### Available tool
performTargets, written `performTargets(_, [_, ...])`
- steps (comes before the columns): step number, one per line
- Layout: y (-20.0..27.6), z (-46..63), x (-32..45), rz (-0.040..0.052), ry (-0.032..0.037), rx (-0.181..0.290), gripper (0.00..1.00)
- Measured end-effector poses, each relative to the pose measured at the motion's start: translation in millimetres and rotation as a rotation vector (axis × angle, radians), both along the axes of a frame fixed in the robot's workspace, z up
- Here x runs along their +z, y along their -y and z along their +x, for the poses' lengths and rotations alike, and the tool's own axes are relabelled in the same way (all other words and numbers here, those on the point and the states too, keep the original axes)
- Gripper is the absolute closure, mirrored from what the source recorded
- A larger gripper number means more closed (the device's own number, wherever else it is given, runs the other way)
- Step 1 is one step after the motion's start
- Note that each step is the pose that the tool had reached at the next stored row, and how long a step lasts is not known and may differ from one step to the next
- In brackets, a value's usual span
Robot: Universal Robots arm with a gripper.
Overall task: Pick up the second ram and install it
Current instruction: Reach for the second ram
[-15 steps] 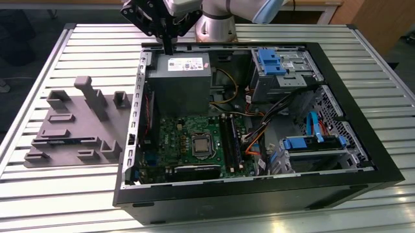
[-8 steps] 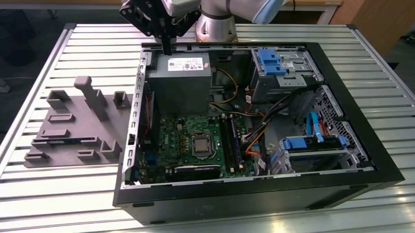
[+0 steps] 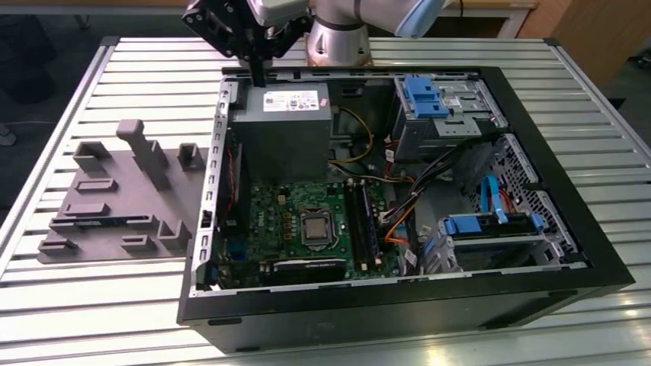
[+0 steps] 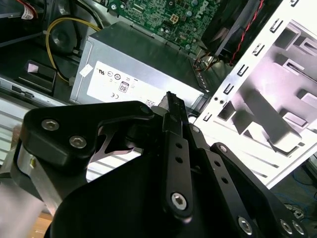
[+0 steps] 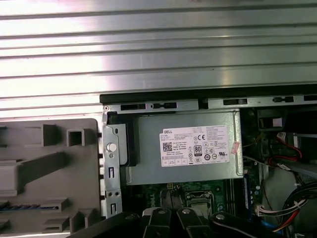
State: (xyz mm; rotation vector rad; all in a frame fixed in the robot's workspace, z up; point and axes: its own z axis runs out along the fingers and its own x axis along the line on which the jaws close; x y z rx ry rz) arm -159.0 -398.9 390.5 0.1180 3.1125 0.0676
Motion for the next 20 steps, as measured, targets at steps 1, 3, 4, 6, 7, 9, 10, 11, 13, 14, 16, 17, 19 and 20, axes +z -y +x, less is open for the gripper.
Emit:
performTargets(1, [0.0,-0.4,0.0,0.0,0.0,0.0,0.89])
performTargets(3, [0.0,-1.0,-0.1,0.0,0.0,0.0,0.89])
performTargets(4, [0.0,-1.2,-0.1,-0.0001,-0.0001,0.0,0.89])
performTargets(6, [0.0,-1.3,-0.2,0.0,-0.0001,0.0,0.89])
performTargets(7, [0.0,-1.3,-0.3,0.0,0.0,0.0,0.89])
performTargets(9, [0.0,-1.6,-0.3,0.0001,0.0001,0.0,0.89])
performTargets(10, [0.0,-2.2,-0.4,0.0002,0.0002,0.0,0.89])
performTargets(11, [0.1,-3.0,-0.4,0.0002,0.0001,0.0,0.89])
performTargets(13, [0.0,-4.3,-0.4,0.0,0.0,0.0,0.89])
performTargets(14, [0.0,-5.2,-0.4,0.0,0.0001,0.0,0.89])
performTargets(16, [0.0,-7.0,-0.5,0.0,0.0,0.0,0.89])
performTargets(17, [0.0,-7.8,-0.6,0.0001,0.0001,0.0,0.89])
performTargets(19, [0.0,-9.4,-0.6,0.0,0.0,0.0,0.89])
performTargets(20, [0.0,-10.1,-0.7,0.0,0.0,0.0,0.89])
